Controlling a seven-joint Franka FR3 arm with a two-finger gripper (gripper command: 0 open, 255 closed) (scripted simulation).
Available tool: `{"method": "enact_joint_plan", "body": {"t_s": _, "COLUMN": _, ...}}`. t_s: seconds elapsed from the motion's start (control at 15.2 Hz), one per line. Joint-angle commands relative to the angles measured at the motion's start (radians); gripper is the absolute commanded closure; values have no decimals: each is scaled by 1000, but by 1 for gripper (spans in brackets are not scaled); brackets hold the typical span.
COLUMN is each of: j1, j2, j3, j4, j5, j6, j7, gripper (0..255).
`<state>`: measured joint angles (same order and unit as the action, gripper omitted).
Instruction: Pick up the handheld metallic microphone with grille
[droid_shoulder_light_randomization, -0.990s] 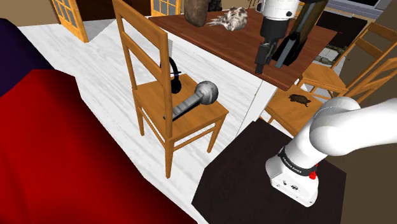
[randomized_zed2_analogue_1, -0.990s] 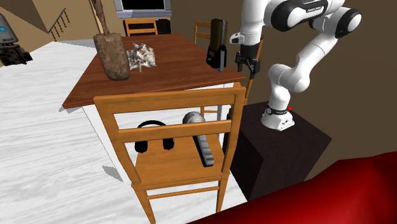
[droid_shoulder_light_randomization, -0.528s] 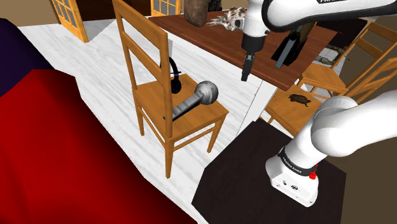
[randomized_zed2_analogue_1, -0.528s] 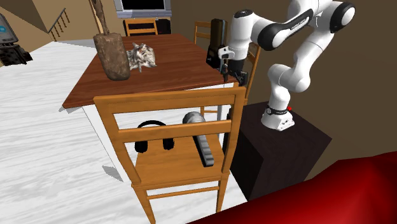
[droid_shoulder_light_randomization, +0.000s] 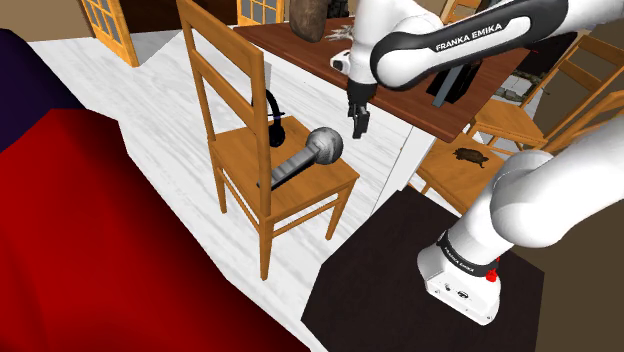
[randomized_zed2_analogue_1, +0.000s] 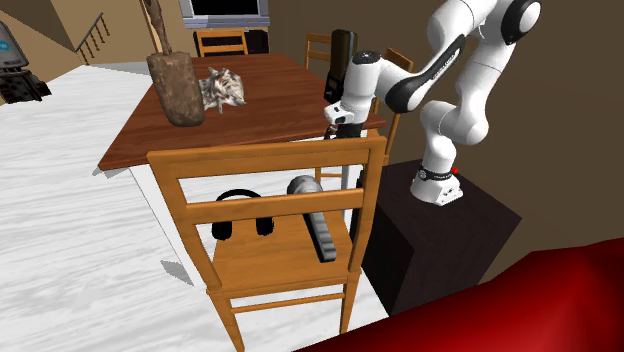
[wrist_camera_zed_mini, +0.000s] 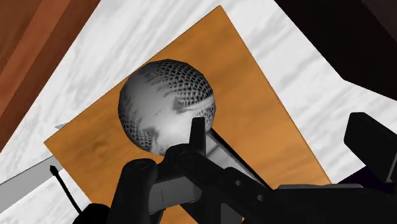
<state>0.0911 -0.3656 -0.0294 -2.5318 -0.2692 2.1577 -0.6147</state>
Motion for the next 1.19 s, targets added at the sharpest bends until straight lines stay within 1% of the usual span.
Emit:
{"method": "enact_joint_plan", "body": {"t_s": 0.0, "j1": 12, "j2": 61, "j3": -3, "j4": 3, "j5": -28, "j6": 83, "j7": -58, "gripper": 0}}
{"method": "enact_joint_plan", "body": {"t_s": 0.46, "j1": 38, "j2": 310, "j3": 2, "j4": 64, "j5": -139, "j6": 343, "j7": -224, "gripper": 0}}
{"method": "enact_joint_plan", "body": {"t_s": 0.79, "j1": 53, "j2": 486, "j3": 14, "j4": 134, "j5": -248, "j6": 498, "j7": -309, "gripper": 0}}
{"method": "enact_joint_plan", "body": {"t_s": 1.12, "j1": 58, "j2": 542, "j3": 2, "j4": 138, "j5": -297, "j6": 549, "j7": -268, "gripper": 0}}
